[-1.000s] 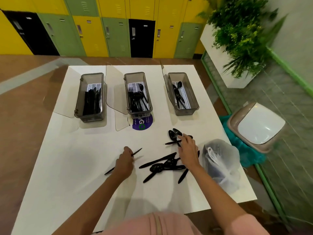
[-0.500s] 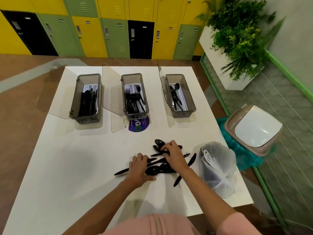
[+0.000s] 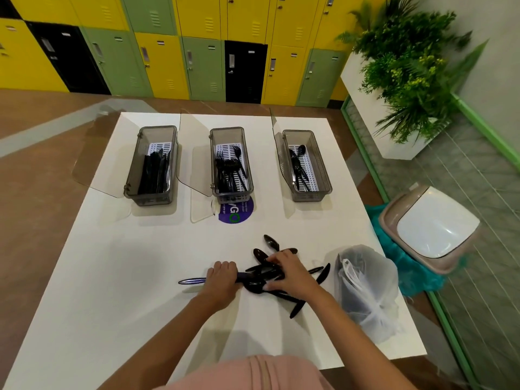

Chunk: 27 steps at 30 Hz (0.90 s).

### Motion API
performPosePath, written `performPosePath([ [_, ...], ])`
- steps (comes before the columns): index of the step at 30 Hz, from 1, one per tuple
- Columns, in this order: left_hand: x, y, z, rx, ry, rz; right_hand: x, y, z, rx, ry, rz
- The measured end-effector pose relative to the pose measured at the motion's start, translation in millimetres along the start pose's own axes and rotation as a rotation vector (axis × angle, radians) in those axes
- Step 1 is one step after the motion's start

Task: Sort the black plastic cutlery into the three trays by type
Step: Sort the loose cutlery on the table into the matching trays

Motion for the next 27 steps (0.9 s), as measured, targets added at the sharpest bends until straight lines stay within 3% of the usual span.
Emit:
performPosePath([
  [3, -3, 4, 0, 0.051, 0.029, 0.014, -8, -6, 13, -0.208, 0.012, -0.033],
  [15, -9, 4, 2, 0.099, -0.108, 0.041, -9, -16, 7, -0.071, 0.195, -0.148],
  [21, -11, -12, 3, -0.329, -0.268, 0.011, -3, -26, -17, 0.113, 0.320, -0.129],
  [24, -18, -18, 4, -0.640, -0.270, -0.013, 0, -25, -26, 0.303, 0.398, -0.033],
  [27, -20, -16, 3, -0.804, -0.244, -0.067, 2, -20, -24, 0.474, 0.490, 0.087],
])
Point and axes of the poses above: each hand's wrist, its own x-axis towards the middle knuckle, its own z-axis out of the palm, y = z × x, the point moved 9 cm from there along x, towards the middle knuckle, and after that the axes turned 2 degrees about -y, right-handed, at the moved point
